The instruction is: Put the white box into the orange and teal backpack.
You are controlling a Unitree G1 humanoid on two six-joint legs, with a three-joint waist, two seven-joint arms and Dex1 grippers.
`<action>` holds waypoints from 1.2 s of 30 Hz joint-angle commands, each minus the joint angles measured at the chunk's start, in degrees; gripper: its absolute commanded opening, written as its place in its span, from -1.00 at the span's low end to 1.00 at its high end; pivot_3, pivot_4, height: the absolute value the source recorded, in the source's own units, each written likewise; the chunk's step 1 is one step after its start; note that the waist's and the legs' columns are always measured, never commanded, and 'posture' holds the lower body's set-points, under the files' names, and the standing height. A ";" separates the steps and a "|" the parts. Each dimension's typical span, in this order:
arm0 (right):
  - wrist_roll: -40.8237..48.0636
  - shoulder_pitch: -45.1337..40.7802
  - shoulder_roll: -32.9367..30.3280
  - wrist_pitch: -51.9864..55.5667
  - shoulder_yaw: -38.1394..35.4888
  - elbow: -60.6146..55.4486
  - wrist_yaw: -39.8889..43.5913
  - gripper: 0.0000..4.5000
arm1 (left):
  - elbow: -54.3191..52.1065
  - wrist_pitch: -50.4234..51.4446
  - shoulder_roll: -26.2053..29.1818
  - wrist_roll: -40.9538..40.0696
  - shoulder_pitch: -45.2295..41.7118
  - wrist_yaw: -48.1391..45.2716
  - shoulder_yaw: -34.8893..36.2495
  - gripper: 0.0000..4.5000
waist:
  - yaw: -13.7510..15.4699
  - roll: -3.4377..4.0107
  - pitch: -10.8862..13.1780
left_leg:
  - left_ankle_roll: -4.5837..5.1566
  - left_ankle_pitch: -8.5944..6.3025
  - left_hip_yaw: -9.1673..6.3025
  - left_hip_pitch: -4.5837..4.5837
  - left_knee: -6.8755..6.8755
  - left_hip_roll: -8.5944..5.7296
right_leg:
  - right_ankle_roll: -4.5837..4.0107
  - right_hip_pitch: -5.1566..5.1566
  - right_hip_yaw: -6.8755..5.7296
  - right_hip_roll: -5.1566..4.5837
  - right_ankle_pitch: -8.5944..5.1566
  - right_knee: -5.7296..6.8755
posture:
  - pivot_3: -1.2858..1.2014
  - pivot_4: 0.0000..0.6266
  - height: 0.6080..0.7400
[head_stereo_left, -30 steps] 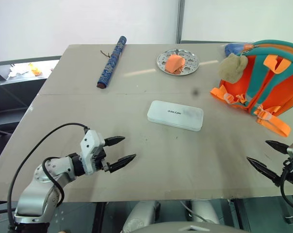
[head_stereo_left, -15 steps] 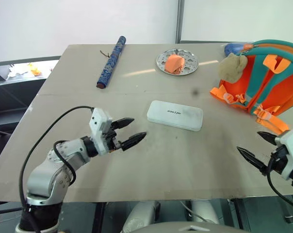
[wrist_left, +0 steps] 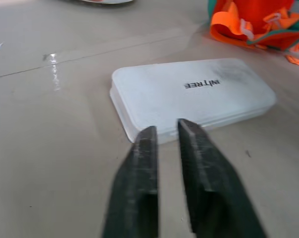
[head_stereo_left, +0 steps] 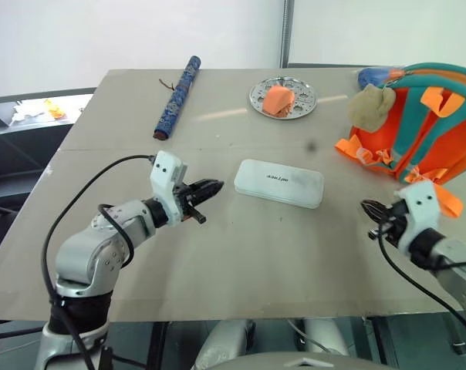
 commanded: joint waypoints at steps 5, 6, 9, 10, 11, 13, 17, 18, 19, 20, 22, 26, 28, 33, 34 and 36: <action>-11.02 -13.43 2.58 4.45 10.86 10.77 -8.56 -1.00 | 17.90 -2.81 -4.62 13.19 -12.49 7.12 -8.62 -1.00 | 0.13 -0.02 -0.03 | -0.02 0.02 -0.05 -0.03 0.02 -0.06 | -0.02 -0.04 -0.03 -0.01 0.01 0.06 | 0.03 -0.52 0.87; -12.39 -14.70 2.42 3.97 12.20 12.52 -8.57 -1.00 | 20.79 -4.55 -5.01 14.94 -14.08 6.56 -9.99 -1.00 | 0.04 -0.03 -0.03 | -0.02 0.02 -0.06 -0.07 0.01 -0.08 | -0.02 -0.09 -0.03 -0.02 0.01 0.05 | 0.03 -0.52 0.87; -16.20 -19.17 2.03 2.11 16.82 18.73 -7.20 -1.00 | 29.35 -8.25 -6.60 18.81 -18.45 4.06 -13.11 -1.00 | -0.22 -0.03 -0.03 | -0.02 0.02 0.09 -0.24 0.00 -0.10 | -0.02 -0.28 -0.06 -0.06 0.02 0.01 | 0.03 -0.52 0.87; -16.81 -20.93 2.43 1.52 18.22 20.76 -6.31 -1.00 | 31.56 -9.99 -6.79 20.59 -19.46 2.68 -14.86 -1.00 | -0.27 -0.03 -0.03 | -0.02 0.02 0.12 -0.25 -0.01 -0.09 | -0.02 -0.32 -0.08 -0.06 0.02 0.00 | 0.03 -0.52 0.87; -17.19 -22.54 3.05 0.93 19.53 22.49 -5.28 -1.00 | 33.20 -11.77 -6.85 22.39 -20.15 1.50 -16.58 -1.00 | -0.52 -0.03 -0.03 | -0.01 0.02 0.14 -0.26 -0.01 -0.09 | -0.02 -0.33 -0.08 -0.07 0.02 0.00 | 0.03 -0.52 0.87; -17.75 -25.19 4.53 -1.45 21.95 25.23 -2.95 -1.00 | 34.42 -13.76 -7.05 24.05 -20.68 -1.01 -18.58 -1.00 | -0.98 -0.03 -0.04 | -0.02 0.02 0.16 -0.25 -0.02 -0.07 | -0.03 -0.33 -0.07 -0.07 0.03 0.02 | 0.03 -0.52 0.87; -18.74 -28.28 7.02 -3.75 26.30 28.48 1.71 -1.00 | 24.68 -8.85 -5.26 23.03 -15.24 -3.54 -18.71 -1.00 | -1.91 -0.03 -0.06 | -0.01 0.02 0.13 -0.24 -0.01 -0.05 | -0.03 -0.32 -0.07 -0.08 0.03 0.05 | 0.03 -0.52 0.87; -19.04 -28.56 7.43 -4.30 26.54 28.78 2.41 -1.00 | 21.91 -7.23 -4.83 22.57 -13.71 -3.72 -18.26 -1.00 | -1.99 -0.03 -0.07 | -0.01 0.02 0.17 -0.22 -0.02 -0.04 | -0.03 -0.33 -0.01 -0.07 0.03 0.06 | 0.03 -0.52 0.87; -19.02 -28.68 7.90 -4.62 27.05 28.57 3.43 -1.00 | 16.65 -5.01 -3.39 21.98 -10.24 -3.56 -17.49 -1.00 | -2.09 -0.03 -0.07 | -0.01 0.01 0.16 -0.22 -0.03 -0.04 | -0.03 -0.33 0.01 -0.07 0.03 0.05 | 0.03 -0.52 0.87; -19.08 -28.68 8.20 -4.80 27.30 28.39 4.23 -1.00 | 13.00 -3.44 -2.49 21.80 -7.86 -3.39 -16.91 -1.00 | -2.63 -0.03 -0.08 | -0.01 0.01 0.17 -0.22 -0.04 -0.03 | -0.03 -0.36 0.01 -0.05 0.03 0.04 | 0.03 -0.52 0.87; -18.75 -27.68 8.28 -5.92 28.86 26.79 7.30 -1.00 | 3.60 1.84 -0.95 19.79 -1.29 -1.98 -13.31 -1.00 | -3.03 -0.01 -0.09 | -0.01 0.01 0.19 -0.19 -0.10 0.00 | -0.03 -0.39 0.00 -0.05 0.03 0.05 | 0.03 -0.52 0.87; -19.91 -26.03 8.00 -9.02 30.66 25.48 10.41 -1.00 | -5.67 8.35 -0.22 17.00 5.98 -0.61 -7.62 -1.00 | -2.96 -0.01 -0.10 | -0.01 0.01 0.16 -0.13 -0.11 0.02 | -0.03 -0.38 -0.04 -0.03 0.03 0.10 | 0.03 -0.52 0.87; -21.09 -25.28 7.97 -10.49 31.48 25.85 11.13 -1.00 | -9.05 12.30 -0.29 14.72 9.92 -0.25 -3.44 -1.00 | -3.07 -0.01 -0.12 | -0.02 0.01 0.22 -0.07 -0.08 0.07 | -0.13 -0.36 0.00 0.03 0.09 0.14 | 0.03 -0.52 0.87; -23.11 -25.08 7.58 -13.08 31.71 28.16 12.76 -1.00 | -3.13 22.55 -2.60 5.49 8.28 -2.14 8.83 -0.75 | -2.68 -0.02 -0.17 | -0.03 0.01 0.23 -0.01 -0.05 0.10 | -0.15 -0.29 -0.02 0.06 0.11 0.18 | 0.03 -0.52 0.87; -23.52 -25.13 7.46 -13.50 31.59 28.47 12.99 -1.00 | -1.19 24.05 -1.55 4.47 7.80 -3.03 10.59 -0.65 | -2.71 -0.02 -0.17 | -0.04 0.01 0.22 -0.01 -0.04 0.09 | -0.15 -0.29 -0.03 0.07 0.11 0.18 | 0.03 -0.52 0.87; -23.89 -25.28 7.42 -14.04 31.09 29.05 13.55 -1.00 | 3.38 27.67 1.68 1.78 6.67 -5.90 13.89 -0.35 | -2.89 -0.02 -0.17 | -0.04 0.01 0.22 -0.01 -0.05 0.10 | -0.15 -0.30 -0.04 0.07 0.11 0.18 | 0.03 -0.52 0.87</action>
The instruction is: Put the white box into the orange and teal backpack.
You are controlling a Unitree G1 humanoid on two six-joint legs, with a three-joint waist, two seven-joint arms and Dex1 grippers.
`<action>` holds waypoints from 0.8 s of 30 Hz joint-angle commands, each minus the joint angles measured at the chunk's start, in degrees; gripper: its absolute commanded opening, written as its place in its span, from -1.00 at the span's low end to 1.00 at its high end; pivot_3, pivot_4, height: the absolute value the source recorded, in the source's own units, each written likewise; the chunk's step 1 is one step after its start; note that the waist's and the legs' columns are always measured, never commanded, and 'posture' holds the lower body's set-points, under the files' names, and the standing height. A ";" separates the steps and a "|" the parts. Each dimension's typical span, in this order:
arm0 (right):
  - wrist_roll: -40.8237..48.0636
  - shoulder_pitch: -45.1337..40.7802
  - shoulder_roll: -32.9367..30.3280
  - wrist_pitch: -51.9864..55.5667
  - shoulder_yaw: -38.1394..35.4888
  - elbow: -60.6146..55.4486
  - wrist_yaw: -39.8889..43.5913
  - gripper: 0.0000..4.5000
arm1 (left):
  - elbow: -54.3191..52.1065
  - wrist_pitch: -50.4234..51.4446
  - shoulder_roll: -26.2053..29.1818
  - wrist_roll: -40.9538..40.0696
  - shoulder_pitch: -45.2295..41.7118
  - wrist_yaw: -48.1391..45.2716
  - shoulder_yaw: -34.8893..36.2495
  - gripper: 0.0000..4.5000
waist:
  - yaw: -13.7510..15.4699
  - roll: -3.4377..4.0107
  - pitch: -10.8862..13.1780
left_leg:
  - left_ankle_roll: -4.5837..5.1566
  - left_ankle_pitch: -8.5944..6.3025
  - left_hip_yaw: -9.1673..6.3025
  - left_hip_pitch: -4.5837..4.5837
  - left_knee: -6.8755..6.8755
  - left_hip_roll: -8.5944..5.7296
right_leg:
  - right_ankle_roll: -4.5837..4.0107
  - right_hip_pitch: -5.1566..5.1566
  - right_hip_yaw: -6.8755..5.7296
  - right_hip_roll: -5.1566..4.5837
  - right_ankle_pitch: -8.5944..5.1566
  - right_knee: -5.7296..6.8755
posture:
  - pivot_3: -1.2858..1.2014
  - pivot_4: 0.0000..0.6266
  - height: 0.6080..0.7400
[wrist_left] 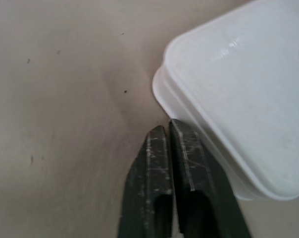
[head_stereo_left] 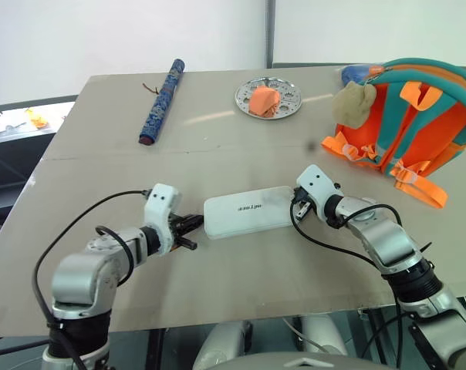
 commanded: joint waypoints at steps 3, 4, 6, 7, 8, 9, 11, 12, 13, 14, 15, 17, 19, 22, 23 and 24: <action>-0.69 -0.76 0.65 -2.86 0.59 0.13 2.78 -1.00 | 11.23 11.59 7.04 -8.68 -3.80 -6.79 8.14 0.25 | -0.61 0.00 0.00 | -0.05 -0.03 0.04 0.01 -0.02 0.09 | -0.01 -0.04 0.03 0.09 0.00 0.00 | 0.03 -0.52 0.87; -0.87 -0.86 0.75 -3.10 0.45 0.44 2.95 -1.00 | 12.63 14.12 7.32 -10.37 -5.29 -7.25 8.93 0.43 | -0.56 0.00 0.00 | -0.07 -0.04 0.03 0.01 -0.03 0.11 | -0.01 -0.06 0.04 0.12 0.00 0.00 | 0.03 -0.52 0.87; -1.31 -0.90 0.86 -3.60 0.20 0.70 3.09 -1.00 | 14.08 19.58 7.50 -13.62 -7.45 -8.48 9.76 0.78 | -0.44 -0.01 0.00 | -0.08 -0.04 0.00 0.00 -0.03 0.11 | -0.01 -0.05 0.01 0.12 0.00 -0.02 | 0.03 -0.52 0.87; -1.45 -0.86 0.90 -3.70 0.09 0.71 3.17 -1.00 | 14.42 20.94 6.90 -14.27 -8.23 -7.84 9.95 0.97 | -0.44 -0.01 0.00 | -0.08 -0.04 0.00 0.00 -0.02 0.10 | -0.01 -0.04 0.01 0.11 0.00 -0.04 | 0.03 -0.52 0.87; -1.65 -0.75 0.87 -3.79 0.04 0.60 3.21 -1.00 | 14.38 21.63 6.44 -16.09 -8.45 -7.45 9.39 0.97 | -0.43 -0.01 0.00 | -0.08 -0.04 0.00 -0.01 -0.02 0.09 | -0.01 -0.04 0.01 0.10 0.00 -0.05 | 0.03 -0.52 0.87; -1.68 -0.58 1.02 -3.68 -0.17 0.48 3.14 -1.00 | 14.02 21.78 5.62 -17.53 -8.45 -6.54 8.65 0.97 | -0.38 -0.01 0.00 | -0.07 -0.05 0.00 -0.01 -0.02 0.08 | -0.01 -0.04 0.02 0.09 0.00 -0.06 | 0.03 -0.52 0.87; -1.81 -0.14 1.14 -3.33 -0.27 -0.19 3.27 -1.00 | 13.50 21.81 4.14 -19.64 -7.90 -4.36 7.46 0.97 | -0.39 -0.01 0.00 | -0.08 -0.05 -0.01 -0.02 -0.03 0.08 | -0.02 -0.05 0.01 0.07 0.00 -0.06 | 0.03 -0.52 0.87; -1.88 0.01 1.28 -3.15 -0.25 -0.48 3.28 -1.00 | 13.34 21.81 3.39 -19.85 -7.45 -3.15 6.88 0.97 | -0.34 -0.01 0.00 | -0.08 -0.05 -0.02 -0.02 -0.03 0.08 | -0.02 -0.05 0.01 0.08 0.01 -0.06 | 0.03 -0.52 0.87; -1.97 0.10 1.38 -3.06 -0.23 -0.66 3.32 -1.00 | 13.30 21.81 2.99 -20.23 -7.14 -2.13 6.54 0.97 | -0.31 -0.01 0.00 | -0.09 -0.05 -0.03 -0.02 -0.03 0.09 | -0.02 -0.05 0.00 0.07 0.01 -0.06 | 0.03 -0.52 0.87; -1.95 0.22 1.54 -2.89 -0.29 -0.93 3.39 -1.00 | 13.16 21.81 2.63 -20.71 -6.82 -1.15 6.32 0.97 | -0.29 0.01 -0.01 | -0.09 -0.05 -0.04 -0.02 -0.02 0.08 | -0.02 -0.05 0.00 0.07 0.01 -0.05 | 0.03 -0.52 0.87; -1.69 0.33 1.81 -2.64 -0.39 -1.20 3.60 -1.00 | 13.17 21.81 1.91 -21.10 -6.62 0.08 6.25 0.97 | -0.25 0.01 -0.02 | -0.09 -0.05 -0.03 -0.01 -0.02 0.08 | -0.02 -0.05 0.00 0.06 0.01 -0.04 | 0.03 -0.52 0.87; -1.13 0.62 2.38 -2.16 0.01 -2.02 4.31 -1.00 | 13.38 21.81 -0.95 -21.60 -6.61 2.63 6.66 0.97 | -0.10 0.09 -0.09 | -0.09 -0.05 -0.02 -0.01 -0.01 0.08 | -0.02 -0.03 0.01 0.06 0.01 -0.04 | 0.03 -0.52 0.87; -0.69 0.98 2.92 -1.67 0.65 -2.77 5.23 -1.00 | 13.26 21.81 -3.34 -22.16 -6.65 4.33 6.91 0.97 | 0.45 0.27 -0.23 | -0.09 -0.05 -0.02 -0.01 -0.01 0.05 | -0.02 -0.01 0.01 0.03 0.01 -0.06 | 0.03 -0.52 0.87; 0.70 2.01 4.91 0.18 1.96 -3.61 6.71 -1.00 | 13.10 21.81 -6.12 -23.36 -6.51 6.62 7.30 0.97 | 1.68 0.35 -0.51 | -0.08 -0.05 -0.06 0.00 0.01 0.03 | -0.02 0.01 -0.03 0.00 0.01 -0.06 | 0.03 -0.52 0.87; 0.55 2.23 5.46 0.31 2.56 -3.46 6.93 -1.00 | 12.92 21.81 -6.54 -23.96 -6.28 7.07 7.21 0.97 | 1.73 0.36 -0.56 | -0.08 -0.05 -0.06 0.00 0.02 0.02 | -0.02 0.03 -0.04 0.00 0.01 -0.06 | 0.03 -0.52 0.87; 0.43 2.37 6.61 0.26 2.71 -2.50 6.38 -1.00 | 12.79 21.81 -7.17 -24.21 -6.06 7.52 7.23 0.97 | 1.78 0.36 -0.69 | -0.08 -0.05 -0.07 0.01 0.02 0.02 | -0.02 0.06 -0.04 0.00 0.01 -0.06 | 0.03 -0.52 0.87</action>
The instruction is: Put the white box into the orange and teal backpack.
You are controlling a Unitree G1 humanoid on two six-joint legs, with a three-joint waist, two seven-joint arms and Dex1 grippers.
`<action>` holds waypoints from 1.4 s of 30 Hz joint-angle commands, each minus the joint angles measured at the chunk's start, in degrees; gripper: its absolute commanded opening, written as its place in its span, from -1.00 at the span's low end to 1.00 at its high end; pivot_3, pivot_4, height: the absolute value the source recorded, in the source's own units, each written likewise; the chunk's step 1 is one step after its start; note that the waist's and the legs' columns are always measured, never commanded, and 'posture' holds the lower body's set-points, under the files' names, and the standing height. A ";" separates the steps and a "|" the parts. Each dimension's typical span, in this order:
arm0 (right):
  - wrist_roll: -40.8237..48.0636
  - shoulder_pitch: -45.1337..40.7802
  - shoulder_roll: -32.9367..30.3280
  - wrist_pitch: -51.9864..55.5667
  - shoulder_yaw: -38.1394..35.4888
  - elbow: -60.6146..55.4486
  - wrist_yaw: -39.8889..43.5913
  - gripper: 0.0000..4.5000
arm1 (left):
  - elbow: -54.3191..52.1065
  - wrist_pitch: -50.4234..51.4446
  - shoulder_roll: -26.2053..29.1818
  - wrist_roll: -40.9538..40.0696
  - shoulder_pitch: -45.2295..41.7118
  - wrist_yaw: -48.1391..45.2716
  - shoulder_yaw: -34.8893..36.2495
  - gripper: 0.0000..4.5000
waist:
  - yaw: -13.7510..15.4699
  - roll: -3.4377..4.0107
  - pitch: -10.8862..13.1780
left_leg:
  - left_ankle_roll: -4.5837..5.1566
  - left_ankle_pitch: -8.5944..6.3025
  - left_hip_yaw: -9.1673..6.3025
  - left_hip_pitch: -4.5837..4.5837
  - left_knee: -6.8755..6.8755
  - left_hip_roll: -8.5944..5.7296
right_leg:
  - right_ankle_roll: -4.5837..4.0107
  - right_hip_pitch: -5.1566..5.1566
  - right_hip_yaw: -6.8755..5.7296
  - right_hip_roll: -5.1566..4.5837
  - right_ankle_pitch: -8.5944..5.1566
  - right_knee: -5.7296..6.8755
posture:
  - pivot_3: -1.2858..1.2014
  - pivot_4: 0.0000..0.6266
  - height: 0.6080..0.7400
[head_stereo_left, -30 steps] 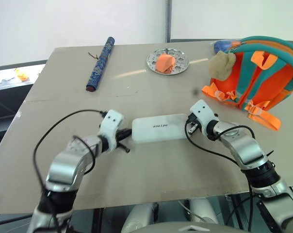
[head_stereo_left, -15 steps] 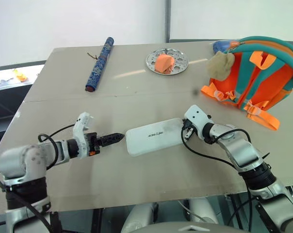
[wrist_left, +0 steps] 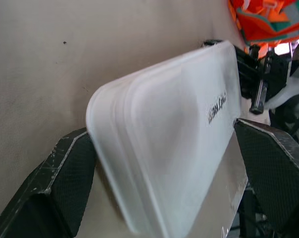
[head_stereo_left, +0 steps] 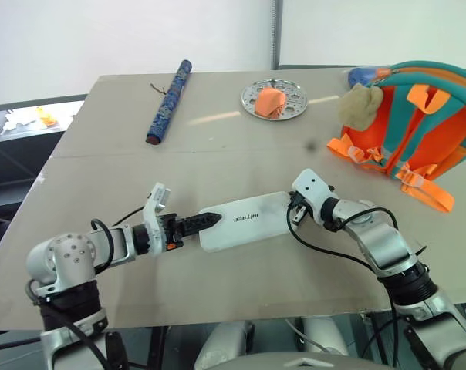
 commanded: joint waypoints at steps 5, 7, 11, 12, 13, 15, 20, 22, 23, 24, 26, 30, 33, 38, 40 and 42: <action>0.44 0.94 4.80 -0.20 2.24 1.32 0.13 -1.00 | -0.89 1.83 -3.96 -6.48 2.68 3.48 -3.52 0.97 | 0.02 -0.03 -0.40 | 0.00 0.00 0.02 0.09 0.00 -0.05 | 0.00 0.01 0.03 -0.02 0.00 0.00 | 0.03 -0.52 0.87; -0.02 0.98 4.94 -0.38 1.92 1.89 -0.40 -1.00 | -1.05 1.83 -3.93 -7.44 3.18 4.11 -3.76 0.97 | 0.03 -0.04 -0.46 | 0.00 0.00 0.02 0.10 0.00 -0.05 | 0.00 0.01 0.04 -0.02 0.00 0.01 | 0.03 -0.52 0.87; -0.41 1.23 4.67 -0.49 0.37 1.66 -0.94 -1.00 | -1.04 1.83 -3.06 -10.05 3.84 4.47 -3.90 0.50 | 0.00 -0.05 -0.53 | 0.00 0.00 0.03 0.12 0.00 -0.05 | 0.00 0.02 0.05 -0.02 0.00 0.02 | 0.03 -0.52 0.87; -0.50 1.29 4.60 -0.62 -0.23 1.45 -1.31 -1.00 | -0.98 1.83 -2.98 -10.33 3.86 4.66 -3.81 0.41 | 0.12 -0.06 -0.53 | 0.00 0.00 0.03 0.12 0.00 -0.05 | 0.00 0.02 0.05 -0.02 0.00 0.02 | 0.03 -0.52 0.87; -0.70 1.35 4.56 -0.87 -1.06 1.17 -2.01 -1.00 | -0.80 1.83 -2.99 -10.63 3.79 4.94 -3.63 0.19 | 0.25 -0.07 -0.53 | 0.00 0.00 0.01 0.11 0.00 -0.06 | 0.00 0.02 0.04 -0.02 0.00 0.01 | 0.03 -0.52 0.87; 0.04 1.85 4.44 -0.85 -4.68 -0.90 -3.59 -1.00 | 0.29 1.83 -3.59 -11.83 2.86 5.63 -2.40 -0.17 | 0.80 -0.09 -0.55 | 0.00 0.00 -0.03 0.10 0.01 -0.06 | 0.00 0.02 0.01 -0.01 0.00 0.02 | 0.03 -0.52 0.87; 3.51 3.71 3.73 1.13 -11.24 -6.21 -4.06 -1.00 | 1.48 1.83 -4.18 -14.19 1.42 6.66 -1.03 -0.66 | 0.95 -0.08 -0.53 | 0.00 0.00 -0.01 0.05 0.00 -0.06 | 0.00 0.02 0.03 -0.01 0.00 0.02 | 0.03 -0.52 0.87; 6.86 6.05 2.33 3.48 -16.84 -11.83 -3.65 -0.75 | 1.45 1.68 -3.63 -14.28 0.77 5.89 -1.31 -0.67 | 1.07 -0.07 -0.52 | 0.00 0.00 -0.07 -0.02 0.00 -0.06 | -0.01 0.00 0.00 -0.01 -0.01 0.01 | 0.03 -0.52 0.87; 7.44 7.20 1.28 4.17 -19.13 -14.24 -3.78 -0.61 | 1.76 1.52 -3.74 -14.59 0.33 5.89 -0.98 -0.67 | 1.02 -0.07 -0.52 | 0.00 0.00 -0.12 -0.04 0.00 -0.06 | -0.01 -0.01 -0.03 -0.01 -0.01 -0.03 | 0.03 -0.52 0.87; 8.44 8.70 0.05 4.84 -22.04 -17.24 -3.63 -0.36 | 2.08 1.31 -3.78 -14.85 -0.11 5.87 -0.71 -0.67 | 1.02 -0.07 -0.51 | 0.00 0.00 -0.11 -0.04 0.00 -0.06 | -0.01 -0.01 -0.03 -0.01 -0.01 -0.03 | 0.03 -0.52 0.87; 14.52 12.95 -1.85 9.02 -31.66 -26.88 -1.94 -0.02 | 2.07 -0.64 -3.22 -14.34 -1.16 4.88 -1.25 -0.67 | 1.10 -0.02 -0.44 | 0.00 0.00 -0.09 -0.05 -0.02 -0.06 | -0.01 -0.02 -0.03 0.00 -0.01 -0.04 | 0.03 -0.52 0.87; 18.91 17.18 -4.44 13.41 -41.09 -34.41 -3.74 0.26 | 1.27 -4.57 -3.04 -14.15 -2.70 3.38 -2.03 -0.67 | 1.09 -0.01 -0.30 | 0.00 -0.01 -0.19 -0.16 -0.03 -0.05 | -0.01 -0.06 -0.10 -0.02 -0.02 -0.10 | 0.03 -0.52 0.87; 22.53 19.05 -5.50 19.42 -48.71 -37.29 -5.61 0.36 | -0.51 -7.90 -2.33 -13.88 -3.74 1.93 -3.01 -0.67 | 0.85 -0.03 -0.27 | -0.01 -0.01 -0.01 -0.07 -0.05 0.01 | 0.00 -0.05 0.00 0.01 -0.01 -0.06 | 0.03 -0.52 0.87; 24.76 18.75 -9.57 24.52 -53.86 -38.67 -7.60 0.98 | -1.42 -11.51 -1.73 -14.25 -5.87 1.31 -4.01 -0.67 | 1.04 0.00 -0.19 | 0.00 -0.01 0.06 -0.08 -0.05 0.01 | 0.00 -0.06 0.06 0.00 -0.01 -0.06 | 0.03 -0.52 0.87; 23.62 15.31 -10.41 24.89 -53.86 -34.76 -10.47 0.98 | -2.02 -13.34 -1.30 -13.62 -6.49 0.06 -5.03 -0.67 | 0.95 -0.02 -0.18 | 0.01 -0.01 0.06 -0.08 -0.04 0.00 | 0.00 -0.05 0.05 -0.01 -0.01 -0.07 | 0.03 -0.52 0.87; 22.19 10.30 -11.22 24.08 -52.24 -28.16 -12.68 0.98 | -2.25 -14.46 -0.80 -13.30 -6.97 -0.88 -5.90 -0.67 | 0.87 -0.05 -0.16 | 0.01 -0.01 0.13 -0.07 -0.03 0.00 | 0.00 -0.06 0.11 -0.01 -0.01 -0.06 | 0.03 -0.52 0.87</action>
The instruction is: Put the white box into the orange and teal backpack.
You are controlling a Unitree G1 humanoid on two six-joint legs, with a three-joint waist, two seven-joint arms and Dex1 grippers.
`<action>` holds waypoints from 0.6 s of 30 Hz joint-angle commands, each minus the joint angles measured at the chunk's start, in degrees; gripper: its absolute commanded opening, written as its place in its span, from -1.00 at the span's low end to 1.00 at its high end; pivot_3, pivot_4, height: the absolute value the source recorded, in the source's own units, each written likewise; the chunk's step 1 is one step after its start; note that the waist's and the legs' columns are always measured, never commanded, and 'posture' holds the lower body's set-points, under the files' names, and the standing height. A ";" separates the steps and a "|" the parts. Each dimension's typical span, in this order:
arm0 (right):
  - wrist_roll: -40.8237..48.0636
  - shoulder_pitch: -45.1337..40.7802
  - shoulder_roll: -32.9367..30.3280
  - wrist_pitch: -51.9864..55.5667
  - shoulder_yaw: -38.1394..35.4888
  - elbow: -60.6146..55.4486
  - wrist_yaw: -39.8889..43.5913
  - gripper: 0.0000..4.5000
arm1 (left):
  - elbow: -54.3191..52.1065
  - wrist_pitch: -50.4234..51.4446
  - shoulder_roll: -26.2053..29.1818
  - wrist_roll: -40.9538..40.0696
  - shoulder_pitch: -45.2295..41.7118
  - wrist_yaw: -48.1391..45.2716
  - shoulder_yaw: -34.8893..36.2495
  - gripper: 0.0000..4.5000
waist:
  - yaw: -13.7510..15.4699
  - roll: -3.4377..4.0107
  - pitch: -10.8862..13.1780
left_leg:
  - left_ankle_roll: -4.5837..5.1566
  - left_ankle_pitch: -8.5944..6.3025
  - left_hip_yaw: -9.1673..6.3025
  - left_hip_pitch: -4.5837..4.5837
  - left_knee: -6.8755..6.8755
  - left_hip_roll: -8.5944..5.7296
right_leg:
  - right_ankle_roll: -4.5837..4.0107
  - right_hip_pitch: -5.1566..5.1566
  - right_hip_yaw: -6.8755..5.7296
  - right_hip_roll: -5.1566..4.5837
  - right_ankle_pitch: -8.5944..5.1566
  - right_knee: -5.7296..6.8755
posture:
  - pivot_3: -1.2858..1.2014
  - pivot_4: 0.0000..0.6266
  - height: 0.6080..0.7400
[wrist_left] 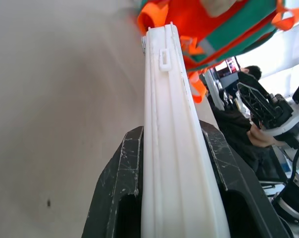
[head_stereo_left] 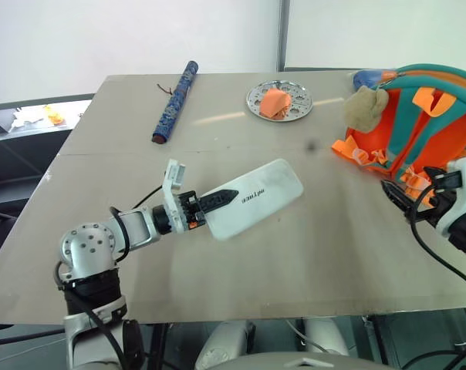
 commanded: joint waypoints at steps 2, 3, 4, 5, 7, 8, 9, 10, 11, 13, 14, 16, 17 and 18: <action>-3.59 -9.44 -2.57 -4.08 3.18 12.97 -4.00 0.98 | -2.40 -3.02 0.96 -1.05 -1.80 -2.47 -1.31 -0.67 | -0.10 -0.02 0.02 | 0.00 0.00 0.06 0.01 0.00 0.01 | 0.00 0.00 0.04 0.00 0.00 0.00 | 0.03 -0.52 0.87; -5.13 -12.91 -3.01 -8.14 5.79 18.44 -3.58 0.98 | -2.17 -3.39 0.88 -1.19 -2.20 -2.45 -1.44 -0.67 | 0.00 -0.04 0.03 | 0.00 0.00 0.08 0.02 -0.01 0.01 | -0.01 0.00 0.05 0.01 0.00 0.00 | 0.03 -0.52 0.87; -6.29 -17.38 -2.85 -12.73 8.24 24.66 -2.76 0.98 | -1.99 -3.94 0.84 -1.03 -2.62 -2.32 -1.61 -0.67 | -0.22 -0.04 0.06 | 0.00 0.00 0.04 0.02 -0.02 0.01 | -0.01 -0.01 0.02 0.01 0.00 0.00 | 0.03 -0.52 0.87; -6.70 -21.56 -2.34 -16.32 9.89 30.15 -1.86 0.98 | -2.02 -4.53 0.97 -0.67 -2.87 -2.41 -1.89 -0.67 | -0.37 -0.02 0.12 | 0.00 0.00 0.10 0.03 -0.02 0.02 | -0.01 -0.03 0.06 0.02 0.00 0.00 | 0.03 -0.52 0.87; -7.05 -27.82 -1.39 -21.12 11.90 38.93 -0.51 0.98 | -2.50 -5.27 1.26 -0.36 -3.23 -2.62 -2.56 -0.67 | -0.73 -0.03 0.15 | 0.01 0.01 0.19 0.00 -0.02 0.02 | -0.02 -0.07 0.13 0.01 0.02 0.00 | 0.03 -0.52 0.87; -6.86 -29.83 -1.05 -23.51 12.80 42.31 1.16 0.98 | -2.76 -5.55 1.19 -0.46 -3.36 -2.29 -2.60 -0.67 | -1.02 -0.04 0.18 | 0.01 0.01 0.18 0.01 -0.02 0.02 | -0.02 -0.07 0.11 0.01 0.02 -0.01 | 0.03 -0.52 0.87; -6.62 -31.43 -0.87 -25.51 13.66 45.16 2.97 0.74 | -3.00 -5.85 1.14 -0.53 -3.46 -1.89 -2.59 -0.67 | -1.14 -0.06 0.19 | 0.01 0.01 0.15 -0.01 -0.04 0.03 | -0.03 -0.07 0.09 0.01 0.02 -0.03 | 0.03 -0.52 0.87; -6.54 -32.45 -0.95 -27.36 14.63 47.26 4.77 0.64 | -3.30 -6.23 1.14 -0.54 -3.50 -1.57 -2.55 -0.67 | -1.18 -0.07 0.19 | 0.01 0.01 0.08 -0.03 -0.07 0.03 | -0.03 -0.07 0.04 0.01 0.02 -0.07 | 0.03 -0.52 0.87; -6.48 -33.07 -1.07 -28.66 15.25 48.72 5.95 0.46 | -3.49 -6.53 1.18 -0.57 -3.49 -1.38 -2.55 -0.67 | -1.23 -0.07 0.19 | 0.01 0.01 0.05 -0.07 -0.08 0.03 | -0.03 -0.07 0.00 0.01 0.02 -0.15 | 0.03 -0.52 0.87; -7.19 -33.60 -1.68 -32.25 17.17 50.54 8.65 -0.03 | -3.74 -7.06 0.71 -1.84 -3.61 0.07 -1.36 -0.67 | -1.29 -0.06 0.20 | 0.01 0.01 0.00 -0.14 -0.09 0.03 | -0.03 -0.07 -0.04 0.00 0.02 -0.29 | 0.03 -0.52 0.87; -7.16 -33.67 -1.86 -33.22 17.61 50.94 9.55 -0.21 | -3.86 -7.16 0.50 -2.44 -3.59 0.74 -0.87 -0.67 | -1.37 -0.04 0.21 | 0.01 0.01 0.01 -0.15 -0.09 0.03 | -0.03 -0.08 -0.06 -0.01 0.02 -0.30 | 0.03 -0.52 0.87; -6.74 -33.86 -2.21 -35.02 18.81 50.93 12.00 -0.57 | -4.24 -7.92 0.24 -3.27 -2.85 1.87 0.28 -0.67 | -1.45 -0.03 0.24 | 0.02 0.00 0.02 -0.17 -0.09 0.01 | -0.02 -0.09 -0.05 -0.03 0.02 -0.35 | 0.03 -0.52 0.87; -5.90 -34.02 -2.17 -35.77 18.97 50.27 13.34 -0.72 | -4.29 -8.39 0.04 -3.64 -2.47 2.58 0.84 -0.67 | -1.44 -0.03 0.26 | 0.02 0.00 0.02 -0.17 -0.09 0.02 | -0.02 -0.10 -0.05 -0.03 0.02 -0.35 | 0.03 -0.52 0.87; -5.26 -34.09 -2.16 -36.32 19.03 49.82 14.27 -0.95 | -4.37 -8.75 -0.11 -4.04 -2.17 3.21 1.18 -0.67 | -1.45 -0.02 0.26 | 0.02 0.00 -0.01 -0.17 -0.09 0.02 | -0.02 -0.10 -0.08 -0.03 0.02 -0.32 | 0.03 -0.52 0.87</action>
